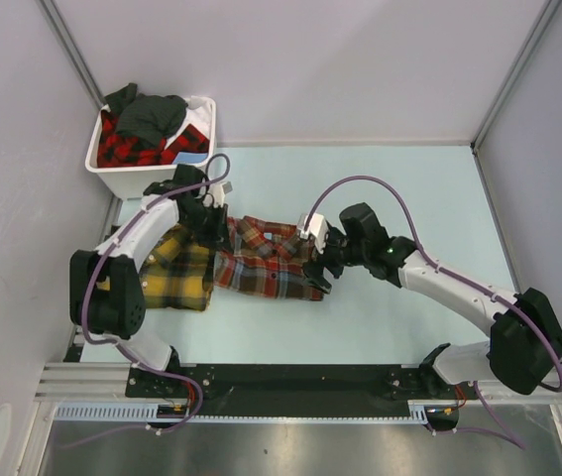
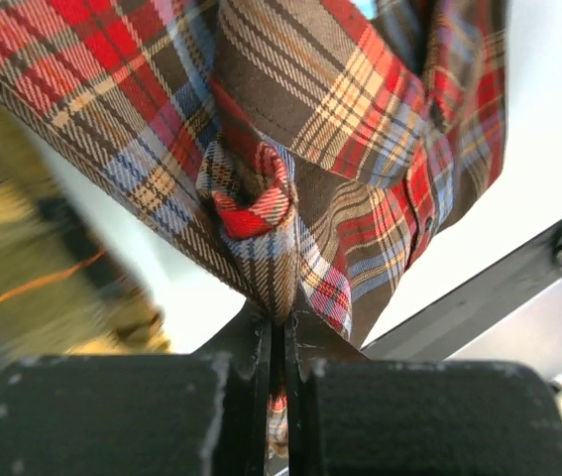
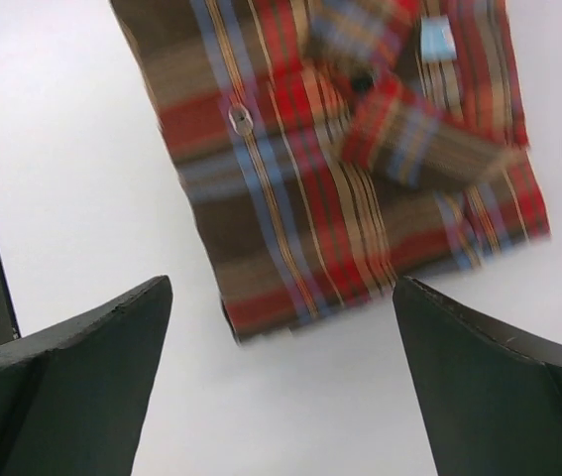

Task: Fold and stack the long sleeve shirts
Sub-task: Neatly place the folded shirt to the corner

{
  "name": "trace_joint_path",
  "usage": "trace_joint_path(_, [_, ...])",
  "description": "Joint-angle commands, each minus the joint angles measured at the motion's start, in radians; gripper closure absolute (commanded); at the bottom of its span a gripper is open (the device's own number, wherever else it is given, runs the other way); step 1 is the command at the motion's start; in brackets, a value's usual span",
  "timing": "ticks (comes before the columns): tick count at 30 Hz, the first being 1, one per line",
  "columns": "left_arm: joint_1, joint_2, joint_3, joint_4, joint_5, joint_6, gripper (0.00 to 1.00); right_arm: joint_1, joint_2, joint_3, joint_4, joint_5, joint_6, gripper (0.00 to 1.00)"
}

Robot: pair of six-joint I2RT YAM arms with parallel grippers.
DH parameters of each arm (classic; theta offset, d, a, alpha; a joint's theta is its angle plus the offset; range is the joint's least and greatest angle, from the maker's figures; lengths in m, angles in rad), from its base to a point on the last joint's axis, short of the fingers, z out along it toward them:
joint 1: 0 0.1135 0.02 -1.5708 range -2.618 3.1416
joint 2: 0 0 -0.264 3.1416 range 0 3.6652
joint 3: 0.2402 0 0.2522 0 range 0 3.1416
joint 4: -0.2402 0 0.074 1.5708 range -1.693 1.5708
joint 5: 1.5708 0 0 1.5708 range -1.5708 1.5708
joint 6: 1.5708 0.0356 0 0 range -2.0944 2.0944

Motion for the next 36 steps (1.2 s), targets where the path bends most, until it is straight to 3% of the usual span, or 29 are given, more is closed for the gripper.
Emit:
trace_joint_path(1, [0.049,-0.128,0.111,-0.164,-0.079,0.215,1.0,-0.026,-0.045,-0.019,-0.083,0.042,-0.045,0.0])
trace_joint_path(12, [0.221,-0.17,0.283,-0.343,-0.032,0.403,1.0,-0.059,-0.041,-0.008,-0.15,0.108,-0.059,0.0])
trace_joint_path(36, [0.253,-0.368,0.385,-0.434,-0.082,0.511,1.0,-0.081,-0.123,-0.059,-0.189,0.143,-0.105,0.0])
